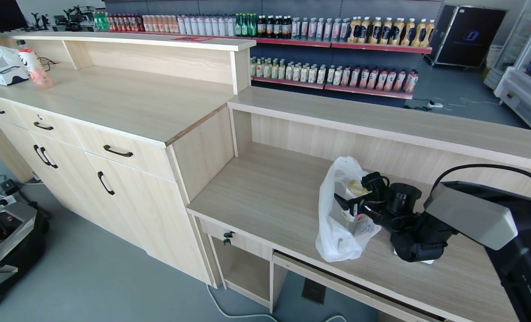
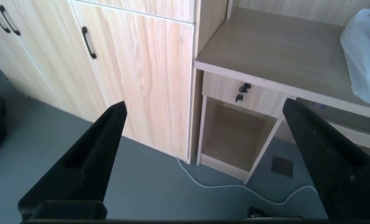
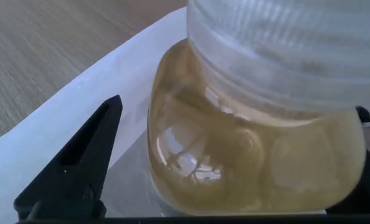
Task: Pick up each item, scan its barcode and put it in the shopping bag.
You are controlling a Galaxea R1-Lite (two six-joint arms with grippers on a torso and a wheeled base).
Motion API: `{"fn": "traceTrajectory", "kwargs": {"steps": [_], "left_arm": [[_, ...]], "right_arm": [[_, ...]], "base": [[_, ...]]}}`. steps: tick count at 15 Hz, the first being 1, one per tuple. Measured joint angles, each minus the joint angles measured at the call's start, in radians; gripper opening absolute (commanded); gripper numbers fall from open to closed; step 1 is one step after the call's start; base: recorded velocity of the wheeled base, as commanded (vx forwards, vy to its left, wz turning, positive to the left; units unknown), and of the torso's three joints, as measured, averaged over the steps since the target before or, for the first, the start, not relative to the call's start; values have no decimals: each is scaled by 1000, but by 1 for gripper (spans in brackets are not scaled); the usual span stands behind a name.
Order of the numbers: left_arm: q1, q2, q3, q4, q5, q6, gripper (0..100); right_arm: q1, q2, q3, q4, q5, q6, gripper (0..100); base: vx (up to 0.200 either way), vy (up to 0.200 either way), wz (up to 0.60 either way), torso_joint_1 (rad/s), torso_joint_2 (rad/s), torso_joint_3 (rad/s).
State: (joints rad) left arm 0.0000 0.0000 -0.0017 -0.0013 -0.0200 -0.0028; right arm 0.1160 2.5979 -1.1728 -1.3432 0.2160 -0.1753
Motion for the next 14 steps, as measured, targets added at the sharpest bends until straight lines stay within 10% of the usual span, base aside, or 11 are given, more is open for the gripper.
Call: {"fn": "traceTrajectory", "kwargs": {"steps": [8, 14], "left_arm": [[0, 0, 0, -1, 0, 0, 100], [0, 0, 0, 0, 0, 0, 100]], "right_arm": [[-9, -527, 429, 79, -10, -31, 100], [-351, -1105, 600, 803, -176, -100, 100]], "base": [[0, 0, -150, -12, 17, 12], [0, 0, -600, -172, 338, 158]]}}
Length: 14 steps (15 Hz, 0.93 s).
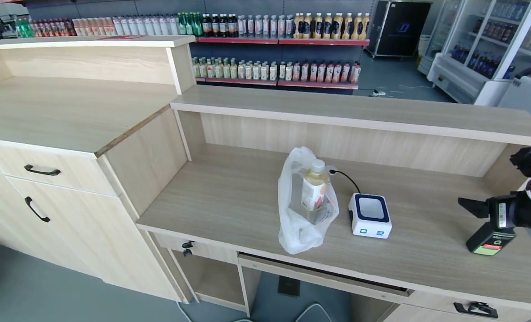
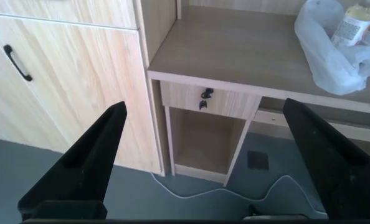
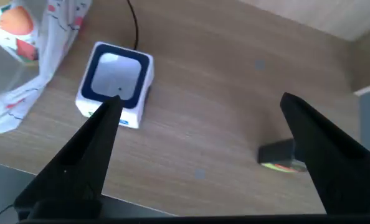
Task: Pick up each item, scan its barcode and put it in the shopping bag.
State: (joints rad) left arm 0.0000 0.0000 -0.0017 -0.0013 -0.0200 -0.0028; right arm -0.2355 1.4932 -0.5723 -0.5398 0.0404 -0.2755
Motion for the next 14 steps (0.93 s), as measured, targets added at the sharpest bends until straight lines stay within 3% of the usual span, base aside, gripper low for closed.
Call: {"fn": "traceTrajectory", "kwargs": {"steps": [2, 4, 8, 14], "left_arm": [[0, 0, 0, 0, 0, 0, 100], [-1, 0, 0, 0, 0, 0, 100], [-1, 0, 0, 0, 0, 0, 100], [0, 0, 0, 0, 0, 0, 100]], "right_arm": [[-154, -67, 12, 113, -76, -4, 100], [-254, -58, 16, 98, -102, 7, 100], [-307, 103, -6, -72, -103, -5, 100], [-343, 416, -128, -191, -93, -257, 100]], "base": [[0, 0, -300, -195, 371, 171], [0, 0, 0, -63, 120, 56], [0, 0, 0, 0, 0, 0], [0, 0, 0, 0, 0, 0]]}}
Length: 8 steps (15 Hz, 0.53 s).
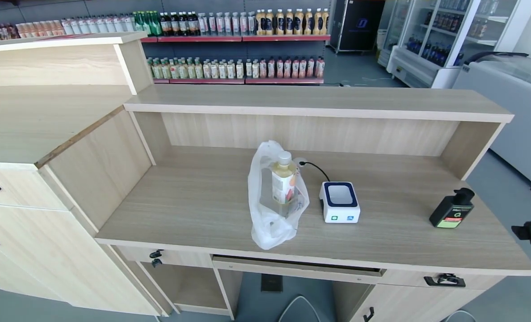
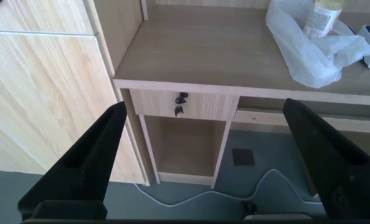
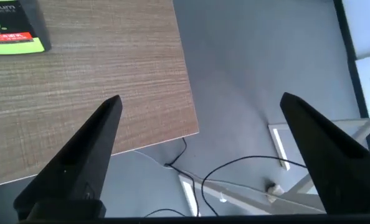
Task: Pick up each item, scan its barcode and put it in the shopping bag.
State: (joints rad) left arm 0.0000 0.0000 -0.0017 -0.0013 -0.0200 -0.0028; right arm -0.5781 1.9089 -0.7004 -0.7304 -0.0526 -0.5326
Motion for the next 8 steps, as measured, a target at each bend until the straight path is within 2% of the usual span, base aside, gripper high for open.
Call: {"fn": "traceTrajectory", "kwargs": {"steps": [1, 6, 8], "left_arm": [[0, 0, 0, 0, 0, 0, 100], [0, 0, 0, 0, 0, 0, 100], [0, 0, 0, 0, 0, 0, 100]], "right_arm": [[-1, 41, -29, -16, 43, -43, 100], [3, 167, -135, -19, 439, -226, 100], [14, 199, -147, -19, 492, -282, 100]], "base": [[0, 0, 0, 0, 0, 0], [0, 0, 0, 0, 0, 0], [0, 0, 0, 0, 0, 0]]}}
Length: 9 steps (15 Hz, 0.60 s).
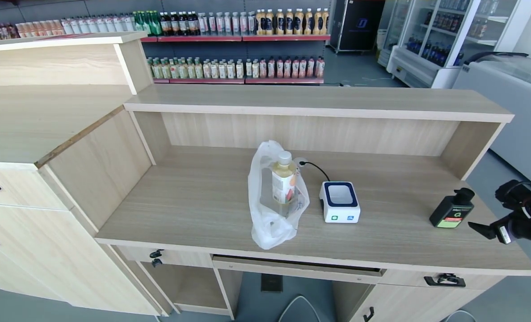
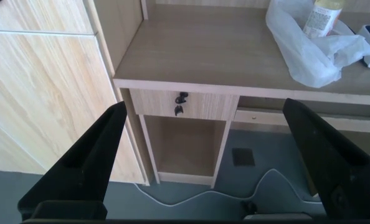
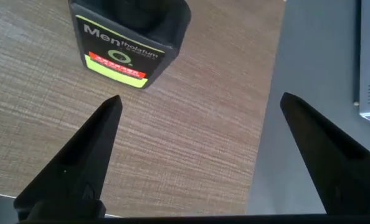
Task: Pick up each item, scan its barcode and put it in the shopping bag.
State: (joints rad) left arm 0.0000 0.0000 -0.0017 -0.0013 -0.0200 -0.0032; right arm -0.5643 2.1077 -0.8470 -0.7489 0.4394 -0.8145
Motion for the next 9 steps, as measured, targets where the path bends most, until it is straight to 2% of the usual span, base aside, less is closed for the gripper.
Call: {"fn": "traceTrajectory", "kwargs": {"steps": [9], "left_arm": [[0, 0, 0, 0, 0, 0, 100]], "right_arm": [[72, 120, -120, -1, 77, -51, 100]], "base": [[0, 0, 0, 0, 0, 0]]}}
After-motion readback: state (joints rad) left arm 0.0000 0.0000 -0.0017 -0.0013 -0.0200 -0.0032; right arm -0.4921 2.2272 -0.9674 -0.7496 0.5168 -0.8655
